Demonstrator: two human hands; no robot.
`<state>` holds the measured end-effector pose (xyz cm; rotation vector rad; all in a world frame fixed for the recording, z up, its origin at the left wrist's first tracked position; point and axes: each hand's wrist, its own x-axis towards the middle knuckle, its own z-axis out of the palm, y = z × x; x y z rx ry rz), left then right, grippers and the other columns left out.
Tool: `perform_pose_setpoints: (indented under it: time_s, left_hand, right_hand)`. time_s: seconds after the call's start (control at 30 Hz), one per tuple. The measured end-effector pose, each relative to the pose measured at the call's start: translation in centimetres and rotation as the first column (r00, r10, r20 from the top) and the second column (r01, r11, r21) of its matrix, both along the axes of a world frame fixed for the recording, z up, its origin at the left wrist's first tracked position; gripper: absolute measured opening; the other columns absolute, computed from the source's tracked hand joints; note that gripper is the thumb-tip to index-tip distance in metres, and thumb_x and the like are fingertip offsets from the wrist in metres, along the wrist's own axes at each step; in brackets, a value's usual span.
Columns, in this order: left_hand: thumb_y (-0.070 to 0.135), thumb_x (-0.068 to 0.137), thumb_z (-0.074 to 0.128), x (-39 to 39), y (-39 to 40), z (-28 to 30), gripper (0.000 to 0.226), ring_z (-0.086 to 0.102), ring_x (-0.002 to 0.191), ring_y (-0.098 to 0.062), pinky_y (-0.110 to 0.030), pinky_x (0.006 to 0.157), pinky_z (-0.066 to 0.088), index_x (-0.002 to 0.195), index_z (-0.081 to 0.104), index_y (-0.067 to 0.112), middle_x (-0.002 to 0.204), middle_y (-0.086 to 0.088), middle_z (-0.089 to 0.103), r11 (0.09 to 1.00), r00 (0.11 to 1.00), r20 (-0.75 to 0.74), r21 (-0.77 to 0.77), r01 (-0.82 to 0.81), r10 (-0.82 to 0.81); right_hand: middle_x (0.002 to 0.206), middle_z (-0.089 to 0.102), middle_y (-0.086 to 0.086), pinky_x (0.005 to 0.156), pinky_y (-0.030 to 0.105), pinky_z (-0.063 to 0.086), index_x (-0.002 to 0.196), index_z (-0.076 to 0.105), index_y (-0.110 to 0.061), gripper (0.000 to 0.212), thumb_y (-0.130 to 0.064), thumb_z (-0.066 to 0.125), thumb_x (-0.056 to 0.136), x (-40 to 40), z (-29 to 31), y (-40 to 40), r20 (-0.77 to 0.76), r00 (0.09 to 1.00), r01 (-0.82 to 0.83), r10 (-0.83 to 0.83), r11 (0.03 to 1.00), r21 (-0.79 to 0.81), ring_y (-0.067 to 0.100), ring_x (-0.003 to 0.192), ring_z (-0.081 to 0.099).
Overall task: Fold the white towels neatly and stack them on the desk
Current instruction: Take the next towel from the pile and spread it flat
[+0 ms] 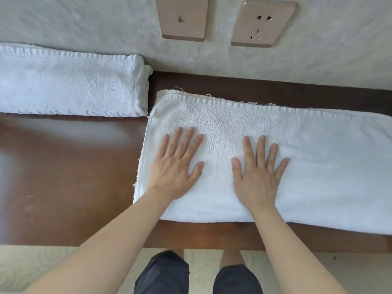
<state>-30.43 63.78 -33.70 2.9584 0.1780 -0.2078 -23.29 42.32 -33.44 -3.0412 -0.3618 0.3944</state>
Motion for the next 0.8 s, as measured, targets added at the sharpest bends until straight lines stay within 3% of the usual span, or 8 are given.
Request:
perform_pose_setpoints:
  time_s: [0.17, 0.37, 0.5, 0.7, 0.8]
  left_hand:
    - [0.054, 0.102, 0.021, -0.3, 1.3, 0.3, 0.065, -0.009, 0.155, -0.02, -0.044, 0.125, -0.005, 0.161, 0.002, 0.031, 0.169, 0.003, -0.005, 1.0, 1.0, -0.021, -0.005, 0.005, -0.005]
    - [0.054, 0.102, 0.019, -0.5, -0.4, 0.3, 0.067, -0.007, 0.155, -0.026, -0.047, 0.125, -0.004, 0.161, 0.005, 0.025, 0.169, -0.003, -0.003, 0.999, 0.999, -0.007, -0.003, -0.038, 0.038]
    - [0.058, 0.102, 0.026, -3.5, -3.0, -0.1, 0.069, -0.005, 0.155, -0.025, -0.05, 0.125, 0.008, 0.161, 0.005, 0.029, 0.169, -0.001, -0.001, 0.995, 0.995, 0.009, -0.019, 0.102, -0.102]
    - [0.06, 0.1, 0.024, -3.8, -3.8, -0.1, 0.068, -0.004, 0.155, -0.022, -0.049, 0.125, 0.001, 0.16, 0.004, 0.035, 0.169, 0.005, 0.0, 0.999, 1.0, -0.01, 0.034, 0.005, -0.005]
    - [0.061, 0.1, 0.022, -4.3, -2.9, 0.0, 0.067, 0.004, 0.155, -0.022, -0.047, 0.125, 0.01, 0.16, 0.004, 0.036, 0.169, 0.004, 0.004, 1.0, 0.999, -0.029, -0.001, 0.021, -0.021]
  right_hand:
    - [0.168, -0.017, -0.002, 0.121, 0.063, -0.004, 0.159, -0.01, -0.036, 0.068, -0.065, 0.0, 0.099, -2.5, 0.3, -0.3, -0.017, 0.997, 0.074, -0.073, 0.997, 0.009, 0.027, 0.154, -0.018]
    - [0.168, -0.016, 0.001, 0.121, 0.063, -0.005, 0.16, -0.009, -0.033, 0.069, -0.063, 0.011, 0.101, -2.2, 0.0, -0.4, -0.013, 0.999, 0.037, -0.037, 0.999, 0.026, 0.026, 0.153, -0.019]
    - [0.168, -0.018, 0.001, 0.12, 0.061, -0.01, 0.16, -0.009, -0.034, 0.069, -0.063, 0.012, 0.101, -1.1, -0.2, -0.5, -0.009, 1.0, -0.009, 0.009, 0.999, 0.034, 0.026, 0.153, -0.022]
    - [0.168, -0.016, 0.001, 0.122, 0.058, -0.009, 0.16, -0.009, -0.034, 0.064, -0.058, 0.008, 0.103, -1.7, 0.2, -2.6, -0.011, 0.996, -0.083, 0.084, 0.994, 0.072, 0.024, 0.154, -0.017]
    - [0.169, -0.013, 0.001, 0.123, 0.058, -0.005, 0.16, -0.006, -0.034, 0.065, -0.059, 0.01, 0.103, -3.0, 0.0, -3.8, 0.011, 0.994, -0.11, 0.11, 0.993, 0.038, 0.024, 0.155, -0.014]
